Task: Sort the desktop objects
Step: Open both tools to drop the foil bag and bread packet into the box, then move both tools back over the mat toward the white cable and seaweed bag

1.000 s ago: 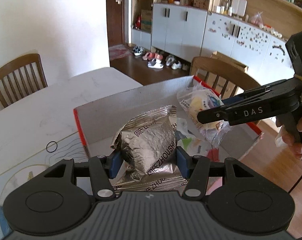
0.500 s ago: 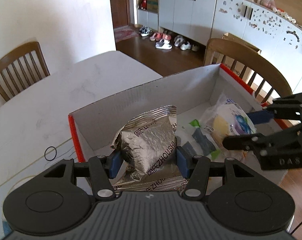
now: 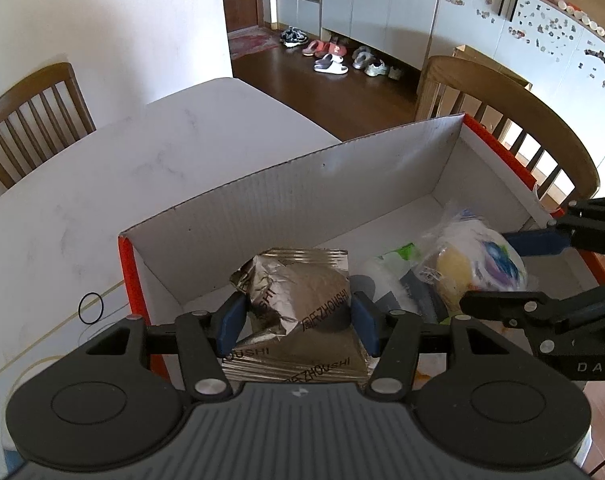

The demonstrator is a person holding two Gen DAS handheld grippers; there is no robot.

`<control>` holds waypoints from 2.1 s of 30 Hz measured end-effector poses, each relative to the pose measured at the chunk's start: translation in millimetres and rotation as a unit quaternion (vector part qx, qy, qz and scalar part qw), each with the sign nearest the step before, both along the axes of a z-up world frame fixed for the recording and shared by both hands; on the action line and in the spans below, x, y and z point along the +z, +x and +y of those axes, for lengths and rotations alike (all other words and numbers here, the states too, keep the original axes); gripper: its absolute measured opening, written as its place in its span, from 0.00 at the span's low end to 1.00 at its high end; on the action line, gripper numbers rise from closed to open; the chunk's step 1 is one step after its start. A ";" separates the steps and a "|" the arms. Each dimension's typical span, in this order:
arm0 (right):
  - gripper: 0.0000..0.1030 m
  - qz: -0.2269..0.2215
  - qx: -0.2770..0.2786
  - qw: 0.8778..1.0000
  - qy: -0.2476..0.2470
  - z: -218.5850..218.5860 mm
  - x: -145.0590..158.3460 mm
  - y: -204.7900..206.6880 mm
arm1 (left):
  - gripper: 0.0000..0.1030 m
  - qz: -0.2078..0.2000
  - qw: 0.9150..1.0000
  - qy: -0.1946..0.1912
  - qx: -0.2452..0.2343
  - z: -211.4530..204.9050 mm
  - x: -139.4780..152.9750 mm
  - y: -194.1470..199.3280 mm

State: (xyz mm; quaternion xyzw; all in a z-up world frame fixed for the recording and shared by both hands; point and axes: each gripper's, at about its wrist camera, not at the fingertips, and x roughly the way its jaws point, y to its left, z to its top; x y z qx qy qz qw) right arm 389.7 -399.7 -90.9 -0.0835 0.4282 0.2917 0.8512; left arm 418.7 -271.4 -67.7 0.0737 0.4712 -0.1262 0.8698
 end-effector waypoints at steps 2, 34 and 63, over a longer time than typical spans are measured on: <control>0.56 -0.010 0.001 1.000 -0.005 0.3 2.3 0.3 | 0.65 -0.005 1.000 0.000 0.000 -0.8 1.4 -1.3; 0.68 -0.026 0.002 0.999 0.022 15.1 36.1 -34.6 | 0.70 -0.080 0.993 -0.090 0.002 46.8 60.4 -94.9; 0.85 -0.022 0.017 0.998 0.051 112.5 56.6 -132.1 | 0.83 -0.116 0.987 -0.112 0.018 170.9 63.7 -200.6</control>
